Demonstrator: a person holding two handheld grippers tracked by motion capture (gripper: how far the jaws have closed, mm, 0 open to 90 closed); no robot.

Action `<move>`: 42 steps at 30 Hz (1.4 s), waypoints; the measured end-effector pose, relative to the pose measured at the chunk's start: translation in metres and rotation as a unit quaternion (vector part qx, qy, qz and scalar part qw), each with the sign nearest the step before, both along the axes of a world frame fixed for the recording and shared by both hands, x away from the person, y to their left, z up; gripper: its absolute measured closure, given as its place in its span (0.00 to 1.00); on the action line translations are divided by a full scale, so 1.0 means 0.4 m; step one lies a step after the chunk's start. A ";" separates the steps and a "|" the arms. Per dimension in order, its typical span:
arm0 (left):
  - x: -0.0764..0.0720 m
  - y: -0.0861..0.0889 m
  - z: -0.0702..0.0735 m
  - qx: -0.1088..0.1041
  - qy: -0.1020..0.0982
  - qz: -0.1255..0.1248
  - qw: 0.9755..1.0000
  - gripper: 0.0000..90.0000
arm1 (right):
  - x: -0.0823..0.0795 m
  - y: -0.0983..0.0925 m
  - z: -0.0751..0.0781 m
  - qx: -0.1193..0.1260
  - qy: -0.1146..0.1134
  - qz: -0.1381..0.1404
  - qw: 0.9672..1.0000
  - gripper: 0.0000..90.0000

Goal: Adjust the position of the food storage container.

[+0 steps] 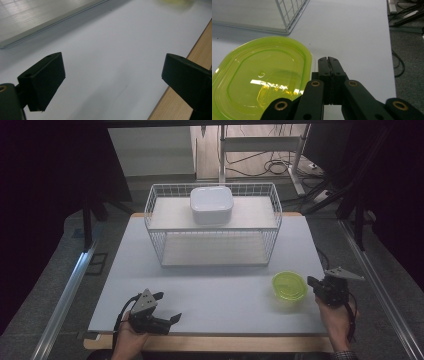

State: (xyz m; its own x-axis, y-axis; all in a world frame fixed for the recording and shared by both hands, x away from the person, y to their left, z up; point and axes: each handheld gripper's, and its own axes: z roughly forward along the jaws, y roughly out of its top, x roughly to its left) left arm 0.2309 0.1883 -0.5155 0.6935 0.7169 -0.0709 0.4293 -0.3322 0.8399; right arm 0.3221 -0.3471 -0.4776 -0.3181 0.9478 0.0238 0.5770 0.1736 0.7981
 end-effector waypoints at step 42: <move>0.003 -0.007 -0.007 0.012 0.008 -0.010 1.000 0.05 | -0.035 0.217 -0.022 -0.007 0.055 0.100 0.993 0.99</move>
State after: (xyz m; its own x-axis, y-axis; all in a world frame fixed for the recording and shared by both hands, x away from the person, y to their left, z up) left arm 0.2320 0.1856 -0.5184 0.7070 0.7042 -0.0649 0.4350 -0.3606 0.8251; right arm 0.3082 -0.2603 -0.4865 -0.4971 0.8659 0.0555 0.6129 0.3052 0.7289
